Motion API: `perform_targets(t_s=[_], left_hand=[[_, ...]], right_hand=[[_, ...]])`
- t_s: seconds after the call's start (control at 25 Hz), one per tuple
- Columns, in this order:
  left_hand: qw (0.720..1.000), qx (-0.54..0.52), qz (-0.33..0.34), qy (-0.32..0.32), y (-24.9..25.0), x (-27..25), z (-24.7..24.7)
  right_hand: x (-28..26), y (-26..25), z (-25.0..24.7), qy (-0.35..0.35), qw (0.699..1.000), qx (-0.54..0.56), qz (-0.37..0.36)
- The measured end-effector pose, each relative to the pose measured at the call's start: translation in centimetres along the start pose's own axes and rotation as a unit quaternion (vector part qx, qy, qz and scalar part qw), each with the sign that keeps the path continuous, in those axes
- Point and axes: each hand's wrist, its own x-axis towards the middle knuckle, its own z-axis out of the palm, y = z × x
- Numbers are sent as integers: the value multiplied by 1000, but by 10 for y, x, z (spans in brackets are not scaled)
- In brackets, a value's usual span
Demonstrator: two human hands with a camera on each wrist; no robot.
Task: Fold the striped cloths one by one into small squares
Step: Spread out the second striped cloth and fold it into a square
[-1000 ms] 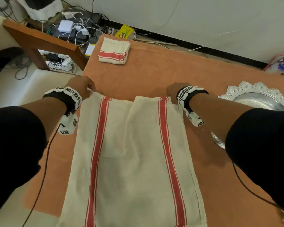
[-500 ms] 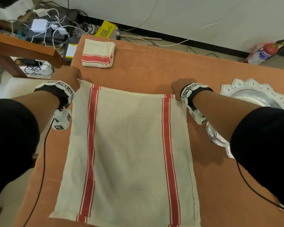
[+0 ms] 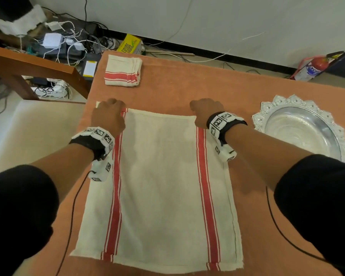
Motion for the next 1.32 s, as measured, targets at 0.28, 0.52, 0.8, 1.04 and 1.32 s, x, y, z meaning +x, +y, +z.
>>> perform_targets(t_s=[0.28,0.52,0.8,1.04,1.32], left_hand=[[996,-66,-8,-56,5,-136,25],[997,-54,-42,-42,-33,-225,32],[988,-27,-110,-104,-47,-291,38],[955,-81,-255,-128,-40,-295,40],[968,-23,-183,-170,-51,-307,27]], right_hand=[[-104,-33,74,46,989,135,-37],[-191,-44,145,-3,984,147,-96],[-264,-72,190,-101,954,122,-257],[-278,-89,190,-112,941,34,-318],[-278,-99,188,-130,924,-16,-358]])
